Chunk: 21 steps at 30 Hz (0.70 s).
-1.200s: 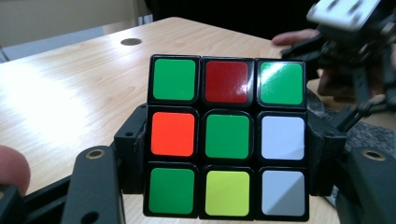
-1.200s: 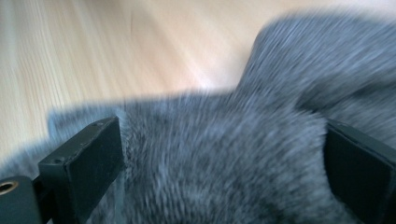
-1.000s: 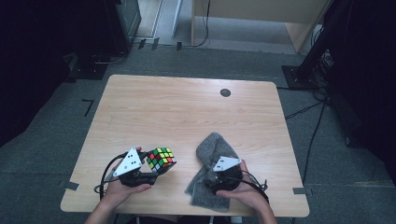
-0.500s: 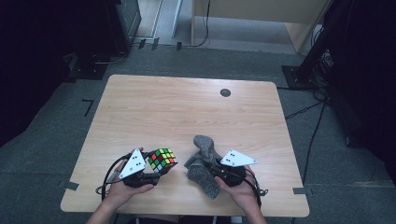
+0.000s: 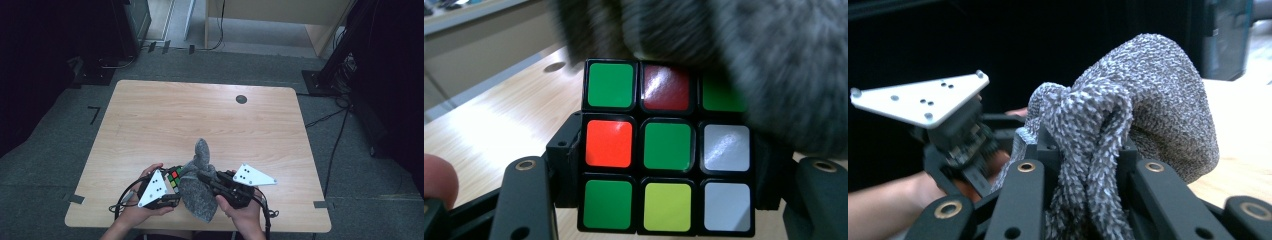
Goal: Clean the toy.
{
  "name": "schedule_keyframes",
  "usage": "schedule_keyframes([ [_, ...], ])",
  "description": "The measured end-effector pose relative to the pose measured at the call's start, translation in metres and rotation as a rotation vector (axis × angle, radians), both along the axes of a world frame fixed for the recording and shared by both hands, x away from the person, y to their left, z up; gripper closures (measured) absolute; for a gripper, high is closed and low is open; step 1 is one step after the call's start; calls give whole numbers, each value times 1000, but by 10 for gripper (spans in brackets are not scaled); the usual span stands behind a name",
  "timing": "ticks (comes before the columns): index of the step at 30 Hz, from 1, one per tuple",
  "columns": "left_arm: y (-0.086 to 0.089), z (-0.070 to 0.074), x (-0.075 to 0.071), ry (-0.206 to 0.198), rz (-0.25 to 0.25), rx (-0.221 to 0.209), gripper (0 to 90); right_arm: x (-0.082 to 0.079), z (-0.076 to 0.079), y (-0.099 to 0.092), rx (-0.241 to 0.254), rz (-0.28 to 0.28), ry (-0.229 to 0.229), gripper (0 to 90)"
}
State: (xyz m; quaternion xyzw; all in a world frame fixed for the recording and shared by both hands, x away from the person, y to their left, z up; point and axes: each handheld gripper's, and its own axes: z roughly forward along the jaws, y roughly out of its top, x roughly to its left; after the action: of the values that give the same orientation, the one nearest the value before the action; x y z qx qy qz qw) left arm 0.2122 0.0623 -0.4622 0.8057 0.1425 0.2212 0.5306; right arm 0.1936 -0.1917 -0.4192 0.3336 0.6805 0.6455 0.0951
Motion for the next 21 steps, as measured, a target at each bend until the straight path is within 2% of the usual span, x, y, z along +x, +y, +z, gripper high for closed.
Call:
schedule_keyframes([
  [1,0,2,-2,-6,-6,-18,342,0,-3,4,-26,-5,5,752],
  [2,0,2,-2,-6,-6,-18,342,0,-6,7,-67,-23,1,752],
  [3,3,10,-4,-10,-21,-61,342,0,-10,8,-90,-40,9,752],
  [6,5,13,-4,-19,-14,-54,342,4,-17,4,-70,-56,36,750],
  [7,5,12,-3,-15,-14,-52,342,6,-18,1,-89,-94,70,748],
  [8,4,10,-4,-21,-9,-36,342,6,-17,0,-79,-97,74,745],
  [9,4,10,-4,-21,-9,-36,342,6,-17,0,-79,-97,74,745],
  [10,0,8,-6,-37,-8,4,342,2,-12,2,-29,-57,57,738],
  [11,0,8,-6,-37,-8,4,342,2,-12,2,-29,-57,57,738],
  [12,-3,8,-9,-41,-31,-6,342,-4,-6,10,-54,-49,9,736],
  [13,-3,8,-9,-41,-31,-6,342,-7,-5,13,-74,-57,-4,737],
  [14,-3,10,-10,-44,-43,-19,342,-7,-5,13,-74,-57,-4,737],
  [15,-3,14,-12,-51,-43,-20,342,-7,-9,14,-66,-78,-25,737],
  [17,-2,14,-11,-51,-43,-26,342,-6,-13,12,-60,-97,-19,739],
  [19,1,13,-8,-31,-41,-55,342,1,-20,4,-122,-156,9,739],
  [21,1,12,-8,-28,-38,-54,342,2,-20,2,-125,-153,12,738],
])
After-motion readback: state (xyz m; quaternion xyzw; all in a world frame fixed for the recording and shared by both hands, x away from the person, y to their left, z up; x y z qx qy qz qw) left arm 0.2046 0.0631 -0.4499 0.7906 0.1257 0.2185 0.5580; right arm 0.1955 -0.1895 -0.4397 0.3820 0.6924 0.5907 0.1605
